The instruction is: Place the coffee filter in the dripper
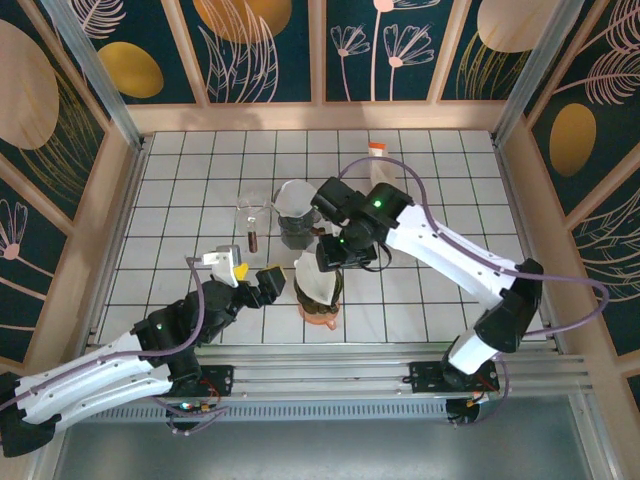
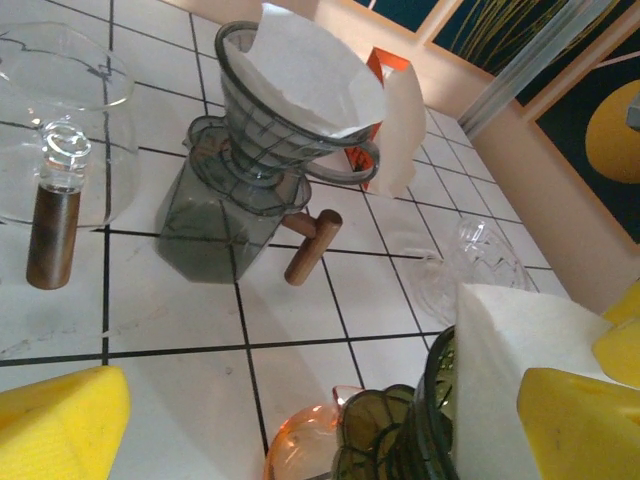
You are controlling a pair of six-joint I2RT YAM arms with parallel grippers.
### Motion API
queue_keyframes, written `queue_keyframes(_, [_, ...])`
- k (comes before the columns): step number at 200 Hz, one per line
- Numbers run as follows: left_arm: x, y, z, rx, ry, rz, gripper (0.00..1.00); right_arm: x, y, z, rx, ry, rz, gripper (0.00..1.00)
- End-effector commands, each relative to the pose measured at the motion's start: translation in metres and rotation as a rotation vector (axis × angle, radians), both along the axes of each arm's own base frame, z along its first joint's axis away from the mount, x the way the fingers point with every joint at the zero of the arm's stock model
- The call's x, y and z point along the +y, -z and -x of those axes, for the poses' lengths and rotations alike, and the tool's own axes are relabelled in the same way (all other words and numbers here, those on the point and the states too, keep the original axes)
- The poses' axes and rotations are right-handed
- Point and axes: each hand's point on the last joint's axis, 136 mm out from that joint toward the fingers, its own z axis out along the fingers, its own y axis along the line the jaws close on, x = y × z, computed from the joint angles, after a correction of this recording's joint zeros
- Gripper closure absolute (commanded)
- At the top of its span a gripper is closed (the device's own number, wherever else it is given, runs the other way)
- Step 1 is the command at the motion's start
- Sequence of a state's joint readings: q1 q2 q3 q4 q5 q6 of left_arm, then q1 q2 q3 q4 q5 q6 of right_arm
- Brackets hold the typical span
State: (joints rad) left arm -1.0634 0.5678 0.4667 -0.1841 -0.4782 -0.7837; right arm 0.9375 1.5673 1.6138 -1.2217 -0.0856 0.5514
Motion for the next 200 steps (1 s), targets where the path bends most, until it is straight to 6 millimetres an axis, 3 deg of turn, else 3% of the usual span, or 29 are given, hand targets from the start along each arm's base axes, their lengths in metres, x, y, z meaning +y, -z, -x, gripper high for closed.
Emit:
queue_keyframes(1, [-0.006,-0.018,0.003,-0.023,0.039,0.017,0.01,-0.007,-0.021,-0.009,-0.123,0.025,-0.071,0.49])
queue_keyframes(48, [-0.034,-0.022,0.013,0.011,0.178,0.011,0.01,0.009,-0.036,-0.014,-0.318,-0.021,-0.319,0.39])
queue_keyframes(84, [-0.048,-0.013,0.018,0.070,0.238,-0.023,0.01,0.010,-0.021,-0.012,-0.393,-0.061,-0.397,0.35])
queue_keyframes(123, [-0.058,-0.025,0.027,0.080,0.307,0.016,0.03,0.011,-0.018,-0.008,-0.439,-0.092,-0.469,0.28])
queue_keyframes(171, [-0.071,-0.013,0.033,0.149,0.362,-0.002,0.22,0.009,-0.014,-0.004,-0.444,-0.089,-0.490,0.28])
queue_keyframes(200, [-0.069,-0.003,0.031,0.180,0.340,-0.019,0.31,0.005,-0.008,-0.003,-0.436,-0.082,-0.472,0.28])
